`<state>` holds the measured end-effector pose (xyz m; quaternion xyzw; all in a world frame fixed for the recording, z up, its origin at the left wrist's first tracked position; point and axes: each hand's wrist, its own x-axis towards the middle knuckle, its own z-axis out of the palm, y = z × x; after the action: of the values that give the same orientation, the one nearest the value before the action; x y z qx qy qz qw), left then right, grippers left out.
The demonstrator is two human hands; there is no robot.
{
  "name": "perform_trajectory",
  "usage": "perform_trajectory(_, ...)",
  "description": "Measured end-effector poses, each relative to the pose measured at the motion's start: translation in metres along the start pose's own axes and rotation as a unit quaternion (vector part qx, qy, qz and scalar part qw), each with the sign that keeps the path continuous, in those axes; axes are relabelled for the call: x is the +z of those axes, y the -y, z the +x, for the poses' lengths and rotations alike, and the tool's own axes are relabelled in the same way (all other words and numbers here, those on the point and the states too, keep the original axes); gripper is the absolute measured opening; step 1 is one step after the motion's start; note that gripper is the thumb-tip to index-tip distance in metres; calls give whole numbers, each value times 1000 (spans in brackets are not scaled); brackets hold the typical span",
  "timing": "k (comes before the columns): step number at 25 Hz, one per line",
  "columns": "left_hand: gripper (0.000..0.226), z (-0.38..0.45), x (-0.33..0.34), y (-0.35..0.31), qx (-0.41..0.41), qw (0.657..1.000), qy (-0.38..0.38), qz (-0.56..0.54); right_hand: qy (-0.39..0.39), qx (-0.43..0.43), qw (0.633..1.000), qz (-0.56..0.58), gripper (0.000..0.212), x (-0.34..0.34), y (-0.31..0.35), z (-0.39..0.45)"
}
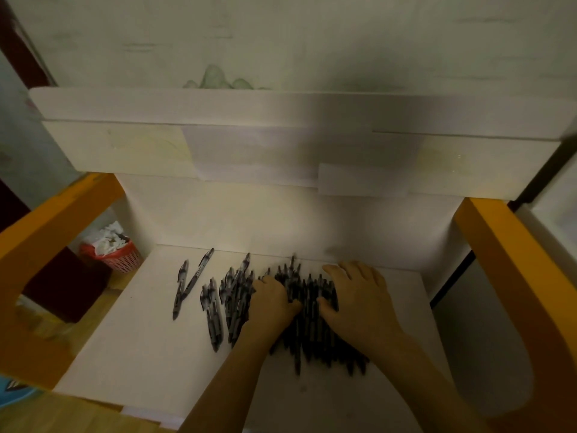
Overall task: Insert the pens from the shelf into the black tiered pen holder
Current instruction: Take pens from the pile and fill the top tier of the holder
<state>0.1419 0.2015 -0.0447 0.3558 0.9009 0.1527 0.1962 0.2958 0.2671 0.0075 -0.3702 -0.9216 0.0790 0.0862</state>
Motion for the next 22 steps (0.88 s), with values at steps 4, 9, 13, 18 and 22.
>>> perform_trajectory(4,55,-2,2,-1,-1,999,-32,1,5,2,1000,1,61,2,2,2)
perform_trajectory(9,46,2,3,4,20,998,-32,-41,-3,5,1000,1,58,2,2,2)
perform_trajectory(13,35,4,-8,10,17,997,-17,-80,-16,8,1000,5,57,-2,0,2)
perform_trajectory(18,31,3,-21,11,26,997,0,-67,-29,6,999,13,53,-4,1,3)
perform_trajectory(22,28,4,-28,12,32,994,7,-101,-30,2,1000,6,54,-8,4,4)
